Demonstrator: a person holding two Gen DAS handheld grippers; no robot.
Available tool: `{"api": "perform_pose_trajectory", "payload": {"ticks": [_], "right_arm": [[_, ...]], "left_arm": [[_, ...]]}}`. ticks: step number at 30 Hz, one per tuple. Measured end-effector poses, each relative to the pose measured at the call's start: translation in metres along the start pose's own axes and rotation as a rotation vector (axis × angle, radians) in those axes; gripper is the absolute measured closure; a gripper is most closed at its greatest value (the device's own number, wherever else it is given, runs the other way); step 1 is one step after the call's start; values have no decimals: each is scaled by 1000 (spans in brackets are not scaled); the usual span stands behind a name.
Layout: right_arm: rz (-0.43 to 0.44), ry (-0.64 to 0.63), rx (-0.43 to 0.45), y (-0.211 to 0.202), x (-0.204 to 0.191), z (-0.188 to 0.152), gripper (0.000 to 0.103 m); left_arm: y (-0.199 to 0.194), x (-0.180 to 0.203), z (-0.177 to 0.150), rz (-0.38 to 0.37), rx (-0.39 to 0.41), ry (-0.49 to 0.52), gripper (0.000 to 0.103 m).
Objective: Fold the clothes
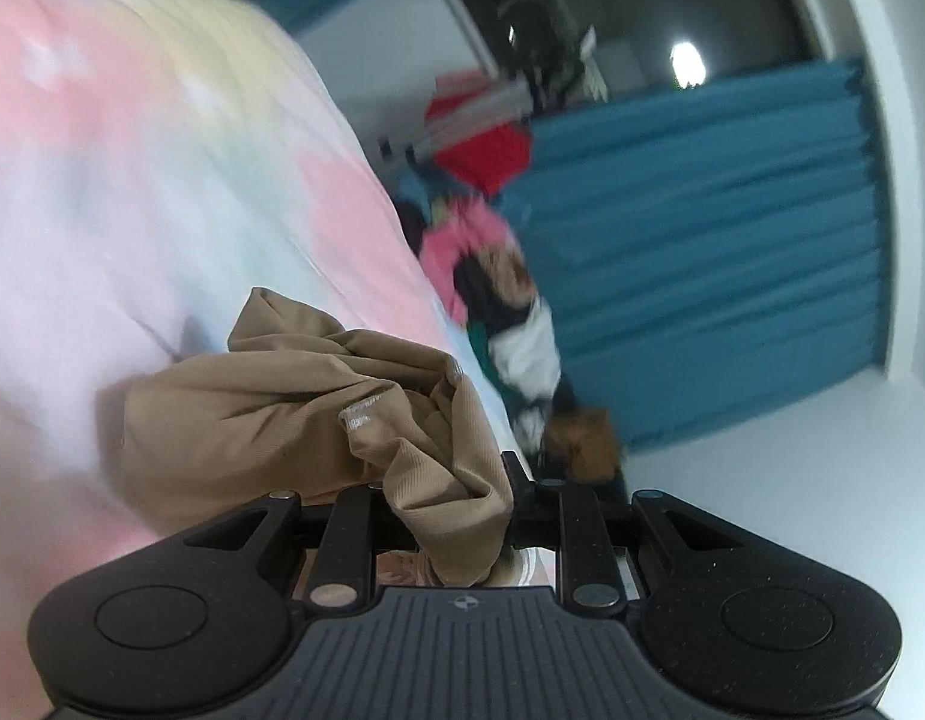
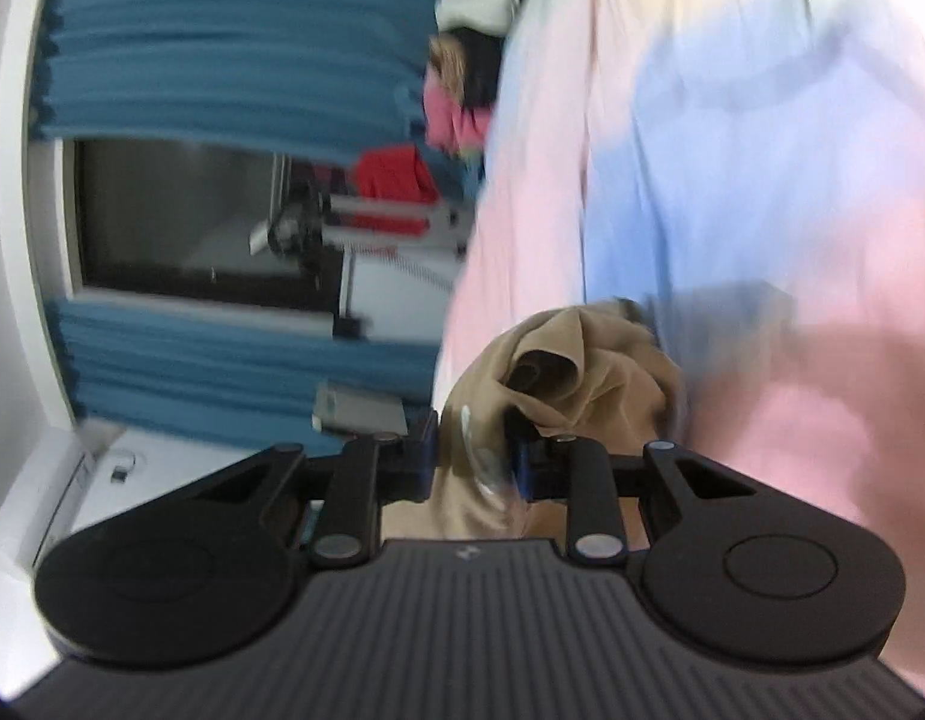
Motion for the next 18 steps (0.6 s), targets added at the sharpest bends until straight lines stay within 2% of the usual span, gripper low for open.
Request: {"api": "perform_pose_trajectory", "payload": {"ticks": [4, 8, 11, 14, 16, 18], "right_arm": [[-43, -35, 97, -3, -22, 90, 74], [-90, -128, 195, 0, -47, 178, 75], [-77, -186, 290, 0, -61, 231, 75], [-71, -242, 380, 3, -60, 273, 75], [-82, -306, 432, 4, -46, 287, 76], [-129, -367, 417, 17, -20, 287, 75]], "left_arm": [[94, 57, -17, 3, -131, 38, 79], [191, 108, -29, 25, -249, 91, 79], [248, 141, -36, -7, -258, 151, 79], [292, 149, -41, -5, -237, 242, 79], [316, 140, -47, 0, -213, 331, 79], [326, 119, -67, 24, -228, 373, 79]]}}
Point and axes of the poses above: each gripper's, at about its wrist camera, not at the fingertips, and y roughly the way its jaws point, x to its right, z to its top, the point moved 10 cm from there along y, roughly the way its jaws point, and after that the axes turned 8 degrees about y, right-handed, at the moved point
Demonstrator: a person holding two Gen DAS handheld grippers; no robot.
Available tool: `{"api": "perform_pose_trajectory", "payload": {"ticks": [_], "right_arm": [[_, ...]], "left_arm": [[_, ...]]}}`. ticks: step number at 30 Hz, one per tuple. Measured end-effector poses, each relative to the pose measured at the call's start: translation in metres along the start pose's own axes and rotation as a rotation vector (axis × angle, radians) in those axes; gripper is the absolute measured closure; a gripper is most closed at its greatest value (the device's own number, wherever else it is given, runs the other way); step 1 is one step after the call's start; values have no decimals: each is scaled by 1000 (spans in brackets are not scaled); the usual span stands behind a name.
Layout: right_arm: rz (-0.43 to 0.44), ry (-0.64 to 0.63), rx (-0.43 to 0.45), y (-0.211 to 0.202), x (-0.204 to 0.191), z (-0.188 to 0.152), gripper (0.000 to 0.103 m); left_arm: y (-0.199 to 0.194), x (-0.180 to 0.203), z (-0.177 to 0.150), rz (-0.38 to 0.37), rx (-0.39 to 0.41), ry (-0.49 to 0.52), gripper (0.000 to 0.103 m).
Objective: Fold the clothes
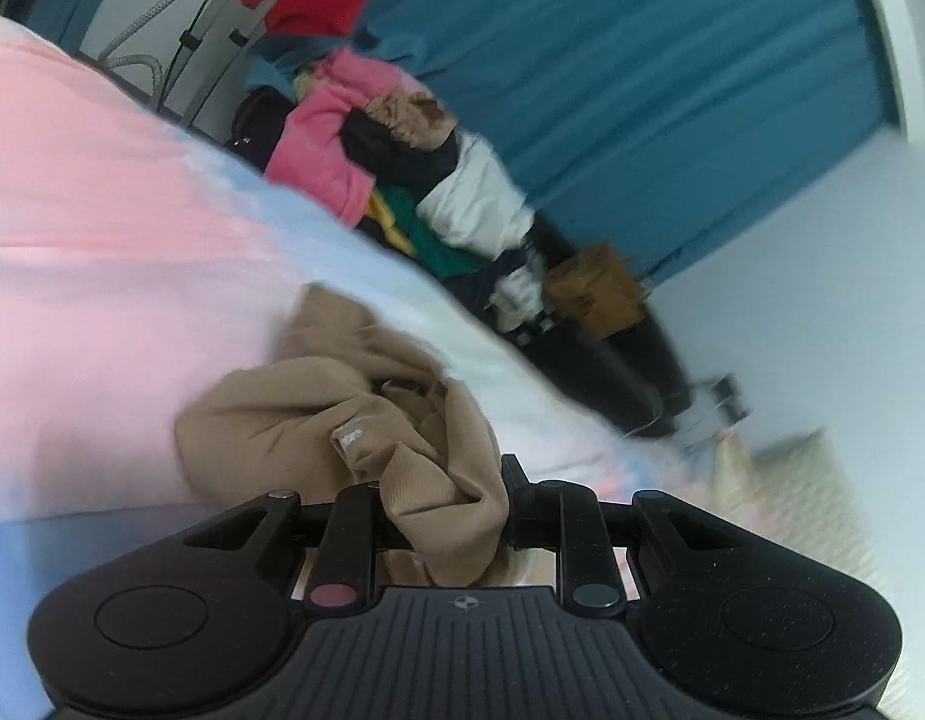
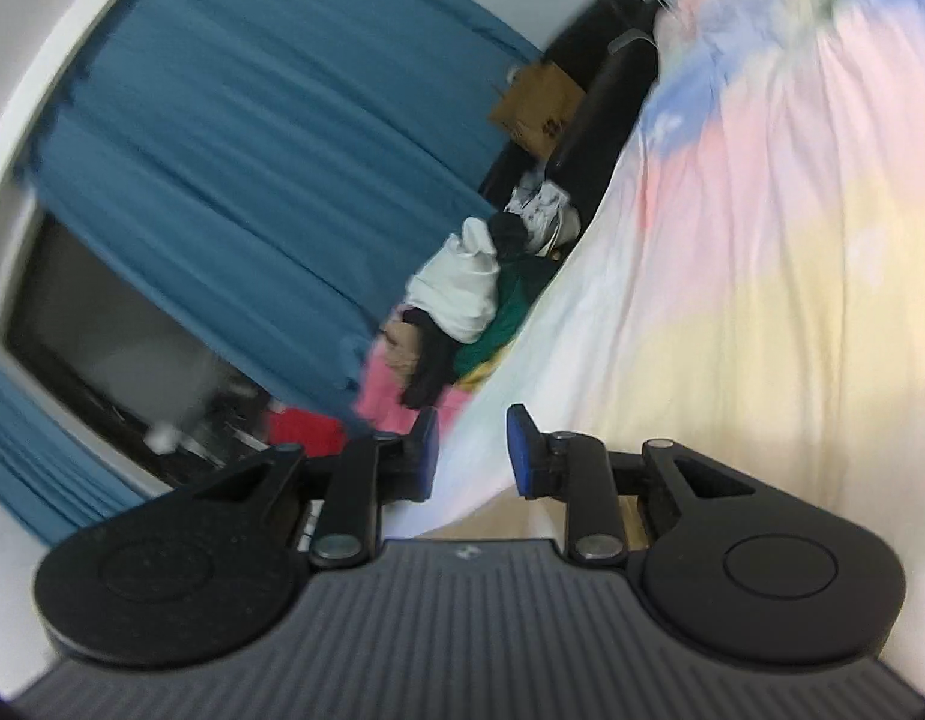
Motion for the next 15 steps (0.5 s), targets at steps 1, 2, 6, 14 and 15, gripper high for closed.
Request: {"api": "perform_pose_trajectory", "payload": {"ticks": [1, 2, 6, 14, 15], "right_arm": [[-9, -1, -17, 3, 12, -10, 78], [-19, -1, -34, 7, 24, -20, 79], [-53, -36, -78, 11, 64, -53, 79], [-126, 180, -266, 18, 99, -131, 65], [-123, 220, -308, 19, 99, -142, 50]], "left_arm": [[5, -14, -12, 7, -15, -6, 79], [10, -28, -24, 14, -29, -11, 79], [0, -81, -47, 4, -40, -24, 79], [-18, -111, -61, -96, -63, -154, 81], [-18, -111, -59, -108, -67, -182, 81]]}}
Point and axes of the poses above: each gripper's, at about its wrist camera, not at the fingertips, and y roughly the way its jaws point, x to its right, z to its top, the point moved 10 cm from there along y, roughly the way its jaws point, and after that the axes turned 8 degrees about y, right-handed, at the moved point
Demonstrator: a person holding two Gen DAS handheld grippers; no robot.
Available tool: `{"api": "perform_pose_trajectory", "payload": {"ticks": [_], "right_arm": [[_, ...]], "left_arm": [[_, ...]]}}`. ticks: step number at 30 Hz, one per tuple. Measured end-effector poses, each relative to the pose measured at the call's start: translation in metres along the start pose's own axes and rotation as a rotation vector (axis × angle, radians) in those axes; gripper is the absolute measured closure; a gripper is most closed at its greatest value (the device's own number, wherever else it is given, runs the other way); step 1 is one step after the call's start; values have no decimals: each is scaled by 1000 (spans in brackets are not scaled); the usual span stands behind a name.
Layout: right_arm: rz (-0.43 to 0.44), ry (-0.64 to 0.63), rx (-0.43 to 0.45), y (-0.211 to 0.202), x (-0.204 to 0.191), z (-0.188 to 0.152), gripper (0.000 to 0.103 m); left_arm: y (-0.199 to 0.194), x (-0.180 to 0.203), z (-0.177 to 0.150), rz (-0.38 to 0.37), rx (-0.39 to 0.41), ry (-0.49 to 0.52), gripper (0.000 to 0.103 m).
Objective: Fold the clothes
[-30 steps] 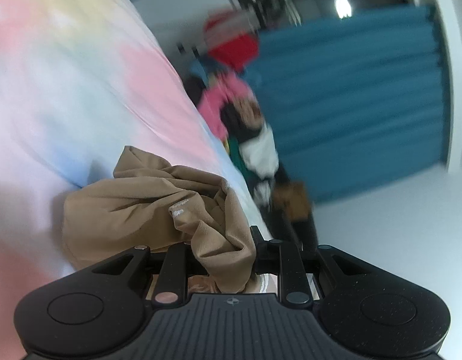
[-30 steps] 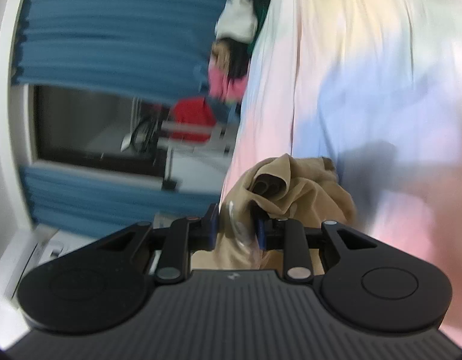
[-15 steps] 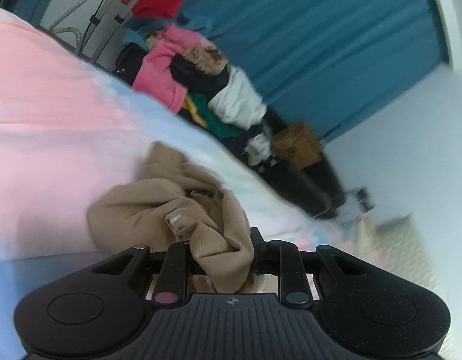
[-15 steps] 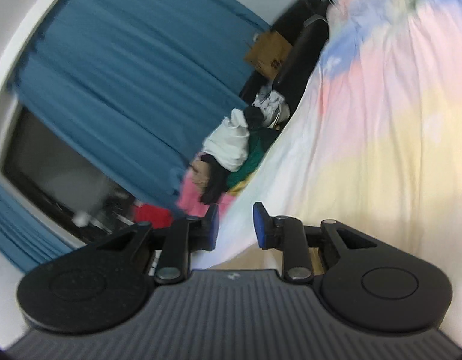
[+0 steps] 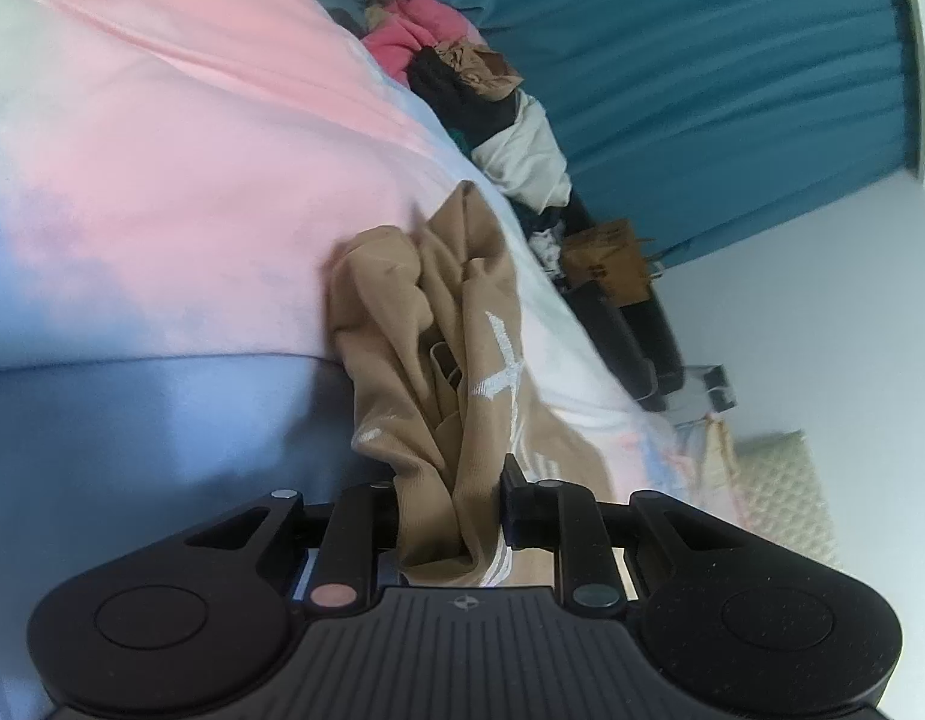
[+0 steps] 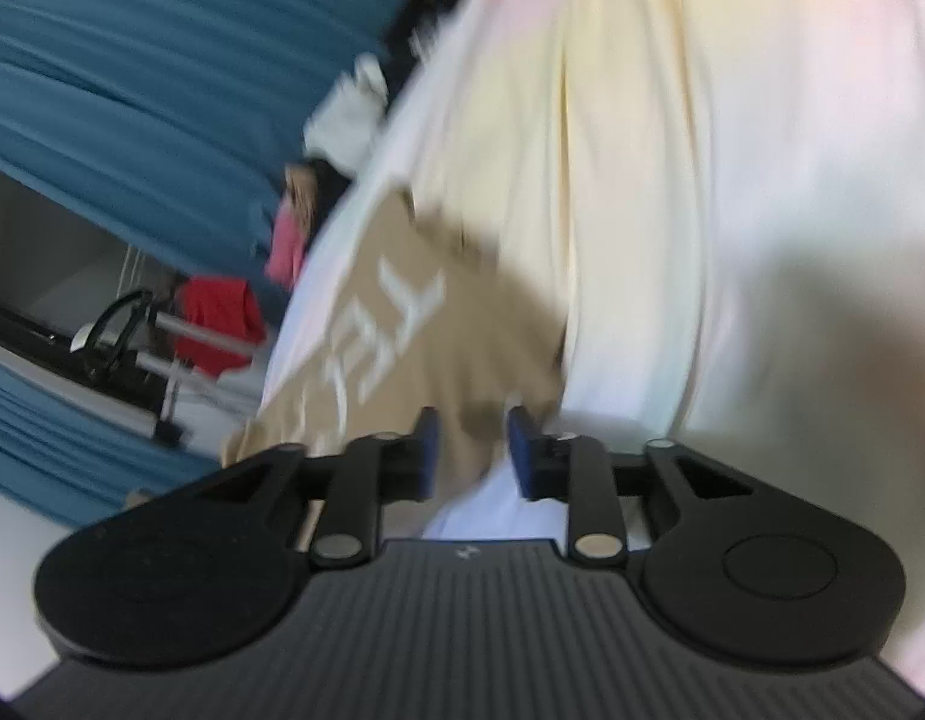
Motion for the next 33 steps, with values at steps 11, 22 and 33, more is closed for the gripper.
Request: {"api": "perform_pose_trajectory", "payload": {"ticks": [11, 22, 33], "right_arm": [[165, 281, 1, 41, -29, -24, 12], [136, 66, 230, 11, -88, 54, 79], [81, -229, 458, -74, -134, 96, 80]], "left_arm": [[7, -2, 25, -96, -5, -293, 83], [36, 31, 52, -90, -15, -209, 83], [64, 150, 58, -95, 27, 323, 80]]}}
Point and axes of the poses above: each gripper's, at about its wrist camera, not at the fingertips, and y roughly the way its jaws point, x to its right, z to its top, the point moved 10 cm from there along y, roughly the way its jaws point, and after that the axes turned 8 degrees about y, right-handed, at the moved point
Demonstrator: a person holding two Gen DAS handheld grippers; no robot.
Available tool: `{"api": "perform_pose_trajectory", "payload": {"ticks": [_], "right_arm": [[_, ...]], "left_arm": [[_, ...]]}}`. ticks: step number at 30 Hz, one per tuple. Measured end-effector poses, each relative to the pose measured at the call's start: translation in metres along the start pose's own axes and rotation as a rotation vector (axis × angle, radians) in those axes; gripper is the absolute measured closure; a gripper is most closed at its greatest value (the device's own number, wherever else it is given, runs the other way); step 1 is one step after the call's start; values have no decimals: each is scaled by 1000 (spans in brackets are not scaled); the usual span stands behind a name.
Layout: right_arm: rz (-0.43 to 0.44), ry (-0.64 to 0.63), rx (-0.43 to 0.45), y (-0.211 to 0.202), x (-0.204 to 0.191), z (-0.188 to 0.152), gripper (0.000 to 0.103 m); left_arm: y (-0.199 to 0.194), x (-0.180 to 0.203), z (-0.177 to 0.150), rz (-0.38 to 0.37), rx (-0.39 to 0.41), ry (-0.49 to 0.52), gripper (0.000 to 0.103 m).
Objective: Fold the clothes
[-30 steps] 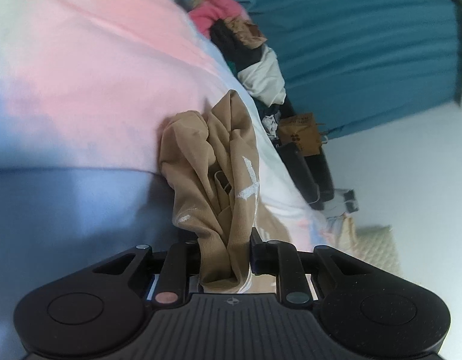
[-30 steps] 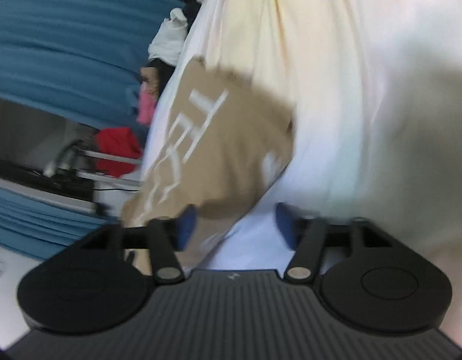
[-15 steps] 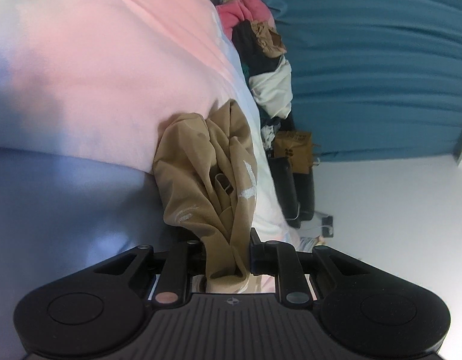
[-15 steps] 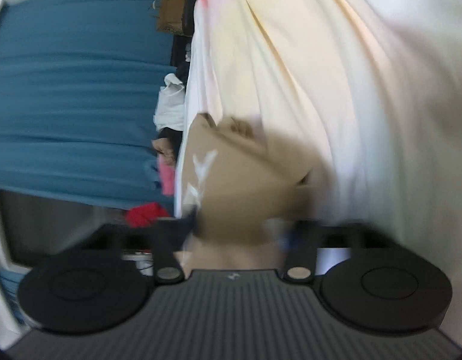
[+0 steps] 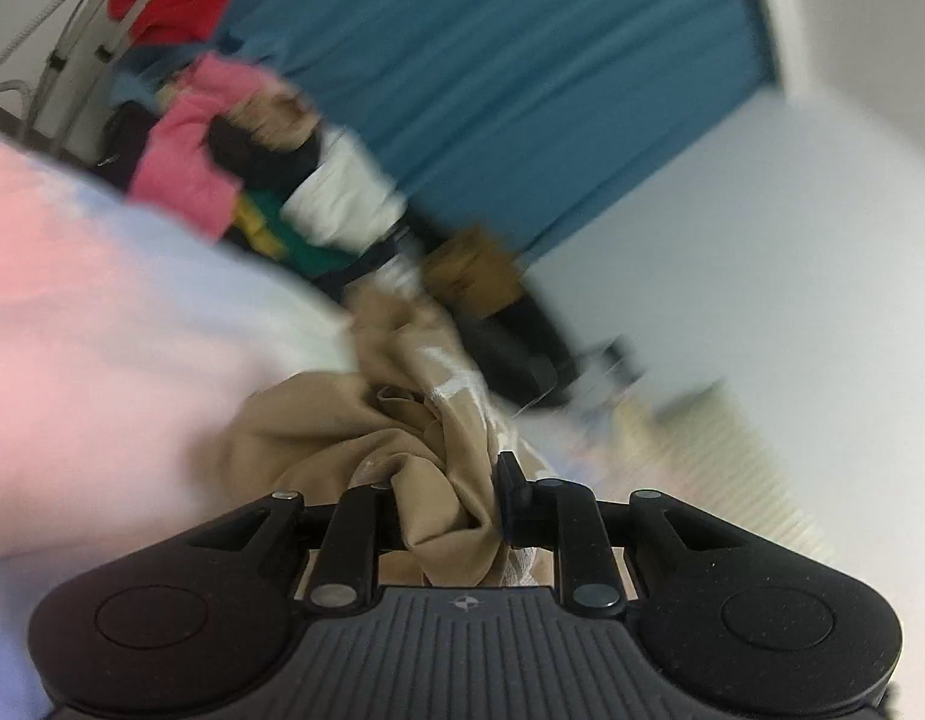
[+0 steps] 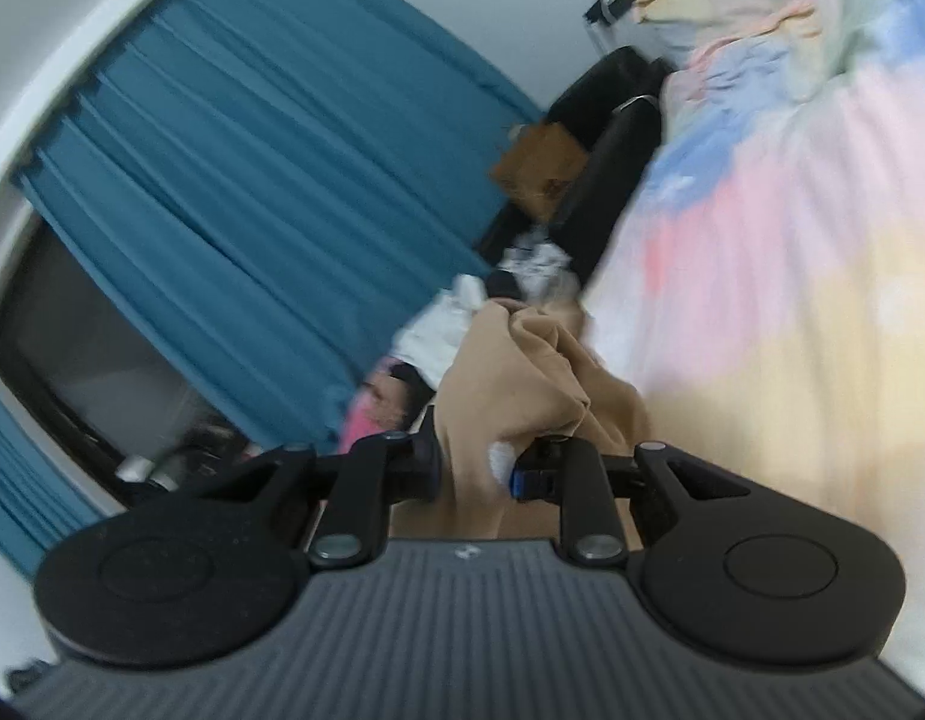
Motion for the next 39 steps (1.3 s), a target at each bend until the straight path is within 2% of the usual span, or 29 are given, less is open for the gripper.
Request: {"api": "perform_pose_trajectory", "payload": {"ticks": [1, 5, 6, 7, 8, 9, 10, 11, 12, 16, 18, 21, 25, 31, 35, 39], "right_arm": [[-38, -18, -10, -5, 13, -10, 79], [-210, 29, -175, -11, 86, -75, 79], [-228, 39, -203, -15, 93, -83, 77], [-240, 48, -227, -20, 97, -89, 75], [-252, 57, -251, -24, 101, -94, 73], [-263, 66, -275, -29, 105, -100, 63], [-275, 75, -299, -33, 108, -105, 49], [-287, 84, -323, -38, 112, -111, 43], [-287, 65, -324, -47, 104, -108, 36], [-273, -54, -304, -82, 62, -89, 34], [-257, -123, -284, -97, 34, -76, 33], [-221, -209, -260, -125, -1, -61, 12], [-165, -317, -227, -168, -39, -54, 13], [-86, -496, -168, -240, -80, -68, 13], [-24, -598, -143, -287, -99, -88, 13], [29, -658, -125, -319, -109, -111, 13]], "left_arm": [[4, -7, -17, 34, -49, 8, 80], [-4, -57, -98, 197, -294, 91, 77], [-6, -68, -113, 226, -342, 97, 76], [-9, -76, -123, 252, -358, 109, 70], [-16, -78, -126, 268, -353, 130, 59], [-22, -80, -129, 284, -349, 150, 52], [-27, -78, -127, 301, -340, 169, 35], [-36, -70, -123, 307, -330, 201, 21], [-44, -63, -119, 313, -319, 233, 18], [-75, -17, -87, 311, -236, 331, 3], [-98, 13, -78, 298, -206, 358, 2], [-142, 52, -66, 282, -150, 419, 0], [-213, 99, -65, 281, -74, 486, 0], [-314, 143, -79, 318, 43, 592, 0], [-360, 158, -98, 323, 76, 619, 0], [-388, 167, -119, 324, 96, 663, 0]]}}
Point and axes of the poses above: each gripper's, at about its wrist camera, not at the fingertips, and y roughly the way its jaws point, x to its right, z to its top, the point moved 10 cm from there along y, roughly the way its jaws point, and after that the axes turned 8 degrees about y, right-handed, at the moved point
